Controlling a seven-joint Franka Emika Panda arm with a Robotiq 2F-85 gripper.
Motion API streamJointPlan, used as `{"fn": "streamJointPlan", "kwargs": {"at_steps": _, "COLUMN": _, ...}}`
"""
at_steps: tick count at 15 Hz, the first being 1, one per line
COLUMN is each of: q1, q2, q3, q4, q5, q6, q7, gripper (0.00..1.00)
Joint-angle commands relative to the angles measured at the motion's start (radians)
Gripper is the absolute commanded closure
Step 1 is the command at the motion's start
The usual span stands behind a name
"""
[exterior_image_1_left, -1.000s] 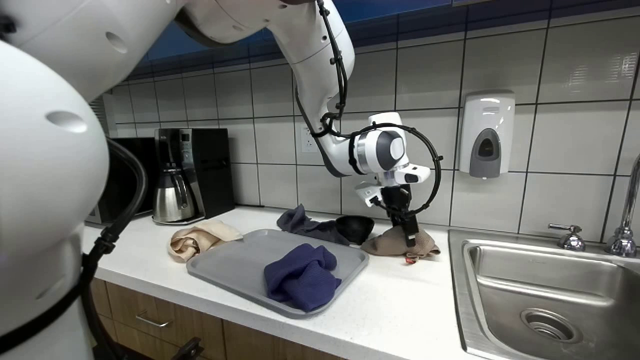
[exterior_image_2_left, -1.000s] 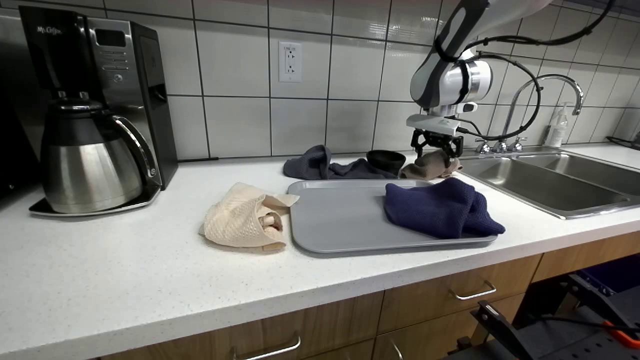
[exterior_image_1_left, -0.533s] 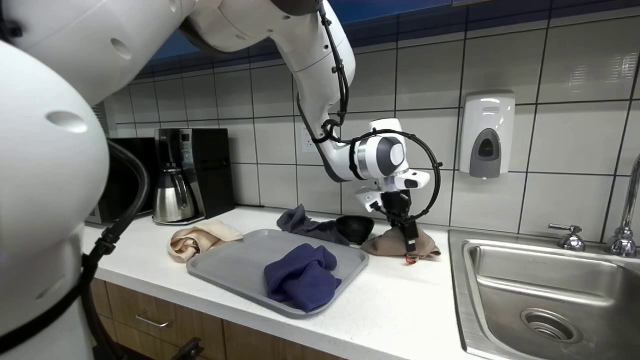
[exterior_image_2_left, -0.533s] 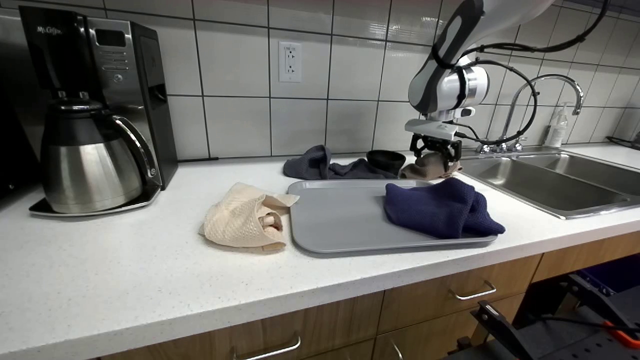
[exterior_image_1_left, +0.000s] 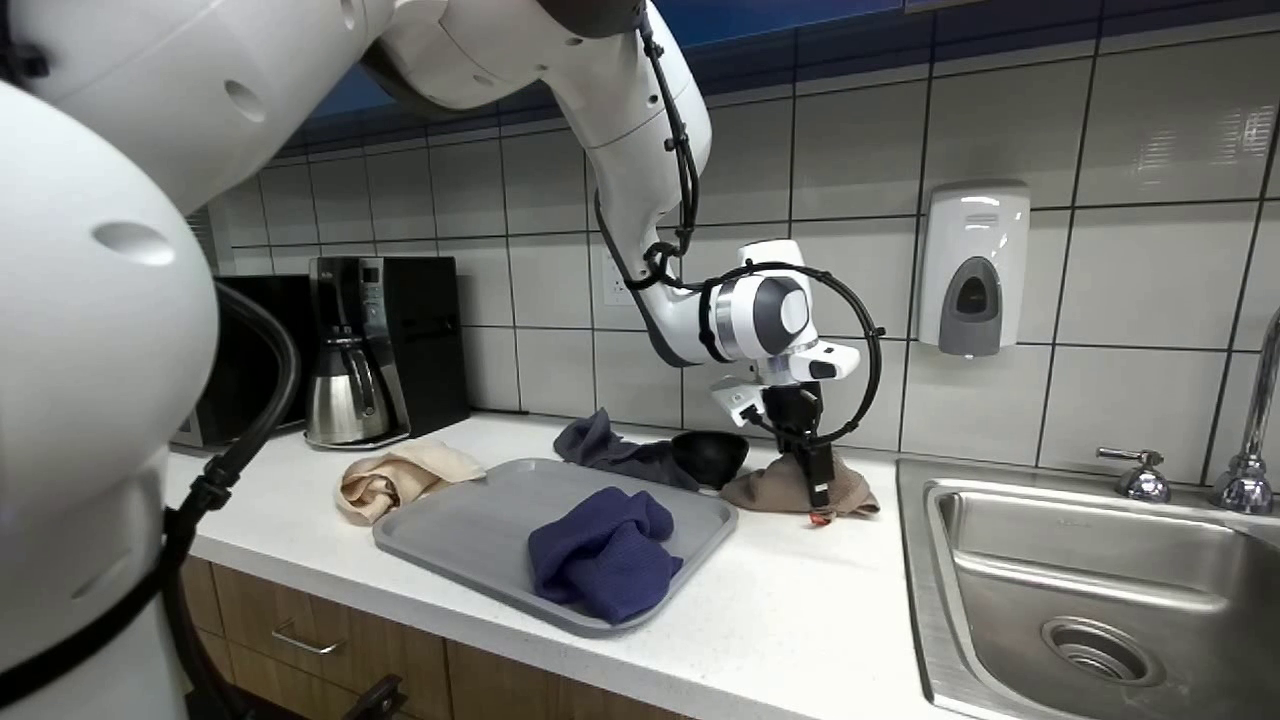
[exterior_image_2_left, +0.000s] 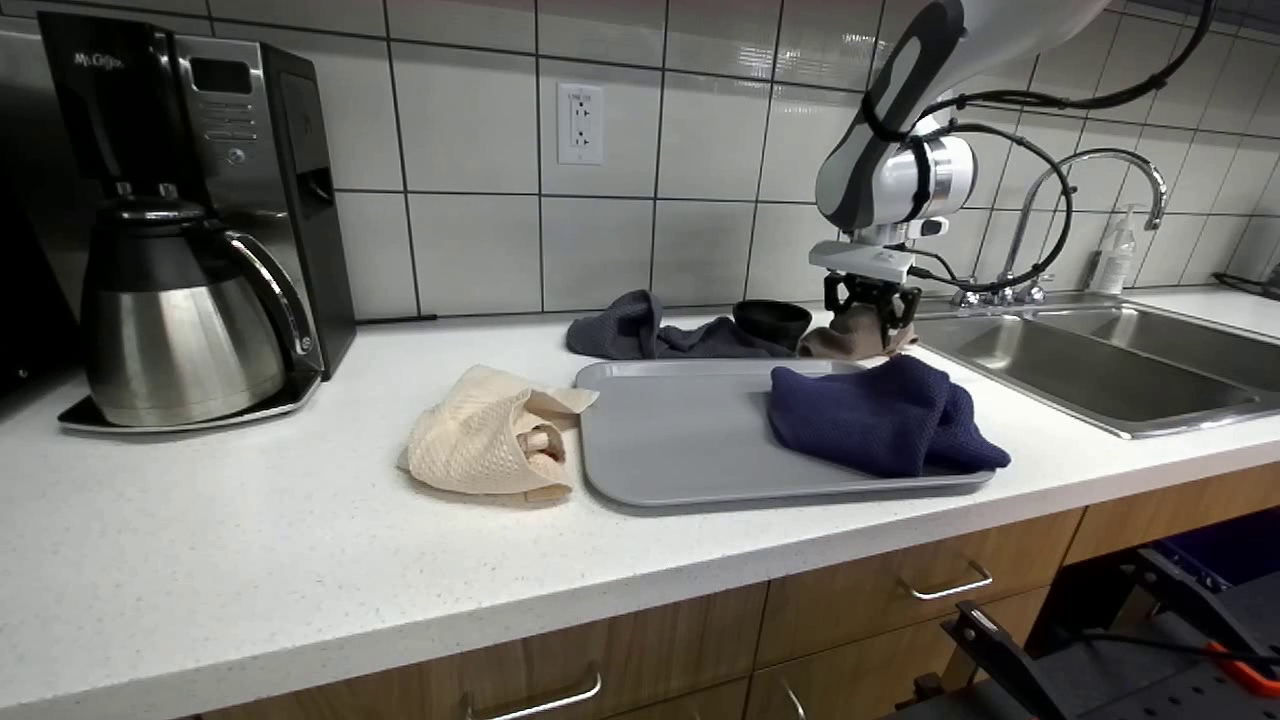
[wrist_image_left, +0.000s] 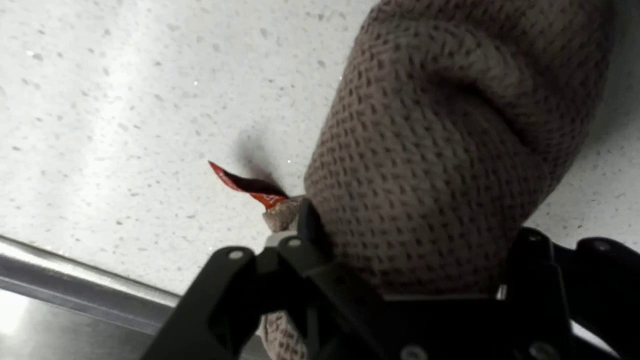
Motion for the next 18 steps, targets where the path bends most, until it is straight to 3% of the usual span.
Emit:
{"fn": "streamJointPlan", "kwargs": {"at_steps": 1, "q1": 0.014, "q2": 0.011, "q3": -0.018, "q4": 0.027, "q5": 0.015, "q6": -0.025, "q7": 0.007, "gripper": 0.58}}
{"fn": "streamJointPlan", "kwargs": {"at_steps": 6, "q1": 0.017, "q2": 0.007, "q3": -0.028, "q4": 0.025, "q5": 0.010, "q6": -0.025, "q7": 0.008, "gripper": 0.96}}
{"fn": "streamJointPlan", "kwargs": {"at_steps": 7, "q1": 0.016, "q2": 0.003, "q3": -0.029, "q4": 0.023, "q5": 0.012, "q6": -0.025, "q7": 0.007, "gripper": 0.99}}
{"fn": "streamJointPlan", "kwargs": {"at_steps": 18, "q1": 0.011, "q2": -0.051, "q3": -0.044, "q4": -0.021, "q5": 0.008, "q6": -0.016, "q7": -0.013, "gripper": 0.97}}
